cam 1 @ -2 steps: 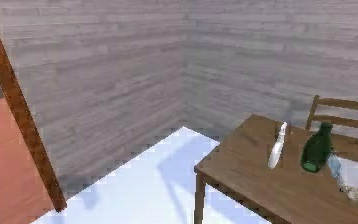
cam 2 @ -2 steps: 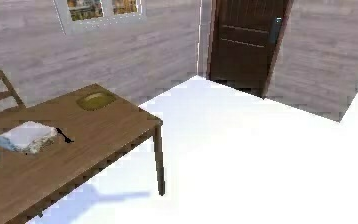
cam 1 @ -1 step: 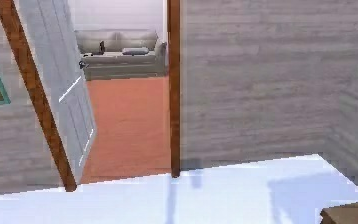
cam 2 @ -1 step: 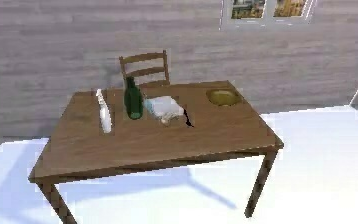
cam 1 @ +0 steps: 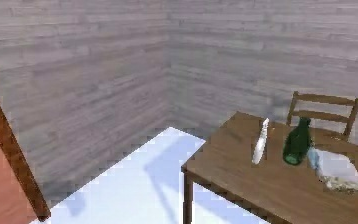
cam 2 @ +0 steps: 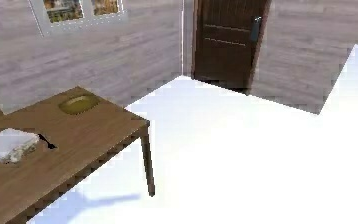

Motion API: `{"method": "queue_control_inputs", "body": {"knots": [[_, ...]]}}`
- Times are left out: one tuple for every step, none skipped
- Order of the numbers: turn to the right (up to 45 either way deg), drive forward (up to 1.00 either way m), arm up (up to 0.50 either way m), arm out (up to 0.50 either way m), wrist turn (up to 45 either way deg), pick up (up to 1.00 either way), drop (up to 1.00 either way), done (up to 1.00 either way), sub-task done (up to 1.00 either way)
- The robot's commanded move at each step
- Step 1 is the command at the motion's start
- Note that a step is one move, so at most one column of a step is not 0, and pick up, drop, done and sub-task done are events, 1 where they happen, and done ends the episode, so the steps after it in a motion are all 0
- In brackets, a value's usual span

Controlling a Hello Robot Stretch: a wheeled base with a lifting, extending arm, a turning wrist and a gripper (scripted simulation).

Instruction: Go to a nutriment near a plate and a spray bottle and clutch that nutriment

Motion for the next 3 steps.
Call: {"method": "queue_control_inputs", "body": {"knots": [[45.0,0.0,0.0,0.0,0.0,0.0,0.0,0.0,0.0],[30.0,0.0,0.0,0.0,0.0,0.0,0.0,0.0,0.0],[0.0,0.5,0.0,0.0,0.0,0.0,0.0,0.0,0.0]]}}
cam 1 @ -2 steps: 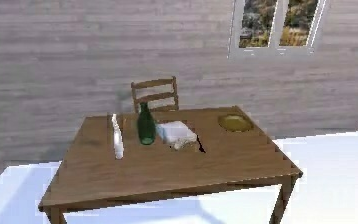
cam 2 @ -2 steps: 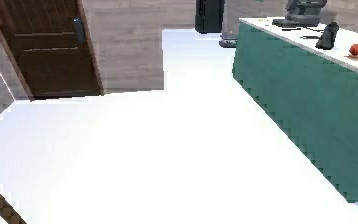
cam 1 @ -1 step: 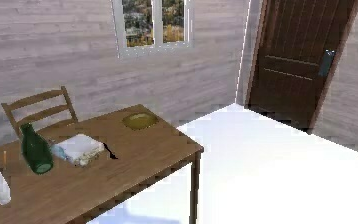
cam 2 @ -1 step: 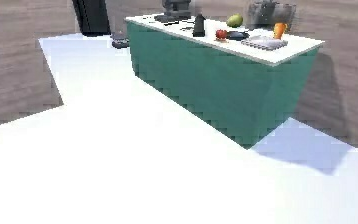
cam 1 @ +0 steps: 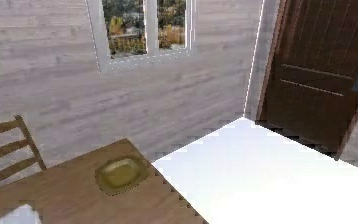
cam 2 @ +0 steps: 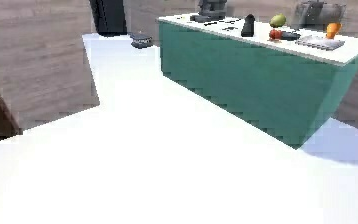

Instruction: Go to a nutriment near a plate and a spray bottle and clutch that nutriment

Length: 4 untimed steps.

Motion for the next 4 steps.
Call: {"method": "queue_control_inputs", "body": {"knots": [[-45.0,0.0,0.0,0.0,0.0,0.0,0.0,0.0,0.0],[-45.0,0.0,0.0,0.0,0.0,0.0,0.0,0.0,0.0],[-45.0,0.0,0.0,0.0,0.0,0.0,0.0,0.0,0.0],[0.0,0.0,0.5,0.0,0.0,0.0,0.0,0.0,0.0]]}}
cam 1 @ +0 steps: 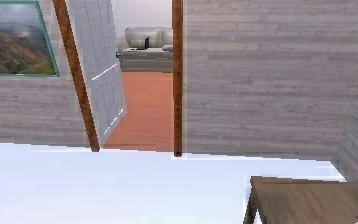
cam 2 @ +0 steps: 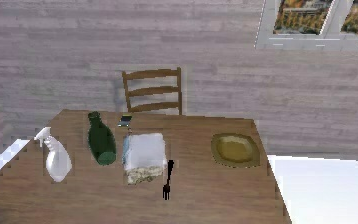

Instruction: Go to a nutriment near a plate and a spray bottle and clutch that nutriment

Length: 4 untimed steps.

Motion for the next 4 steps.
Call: {"method": "queue_control_inputs", "body": {"knots": [[0.0,0.0,0.36,0.0,0.0,0.0,0.0,0.0,0.0],[0.0,0.0,0.0,0.26,0.0,0.0,0.0,0.0,0.0],[0.0,0.0,0.0,0.0,45.0,0.0,0.0,0.0,0.0],[0.0,0.0,0.0,0.0,45.0,0.0,0.0,0.0,0.0]]}}
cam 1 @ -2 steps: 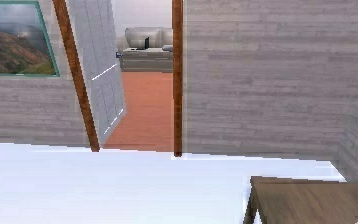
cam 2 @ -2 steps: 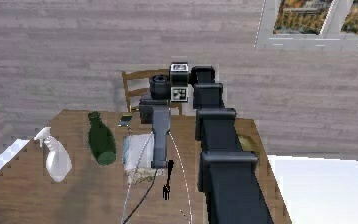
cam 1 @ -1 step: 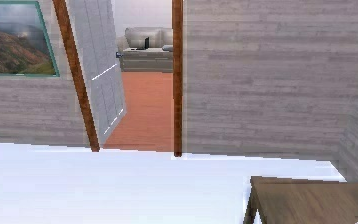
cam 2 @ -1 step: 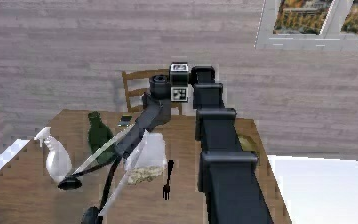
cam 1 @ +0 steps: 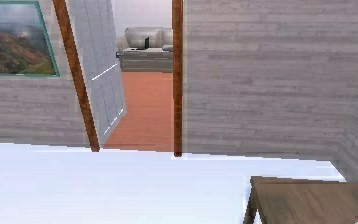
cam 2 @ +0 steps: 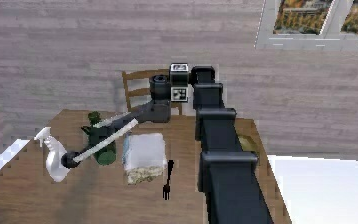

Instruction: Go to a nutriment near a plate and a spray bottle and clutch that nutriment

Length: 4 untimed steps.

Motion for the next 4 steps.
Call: {"method": "queue_control_inputs", "body": {"knots": [[0.0,0.0,0.0,0.0,42.0,0.0,0.0,0.0,0.0],[0.0,0.0,-0.3,0.0,0.0,0.0,0.0,0.0,0.0],[0.0,0.0,0.0,0.0,0.0,1.0,0.0,0.0,0.0],[0.0,0.0,0.1,0.0,0.0,0.0,0.0,0.0,0.0]]}}
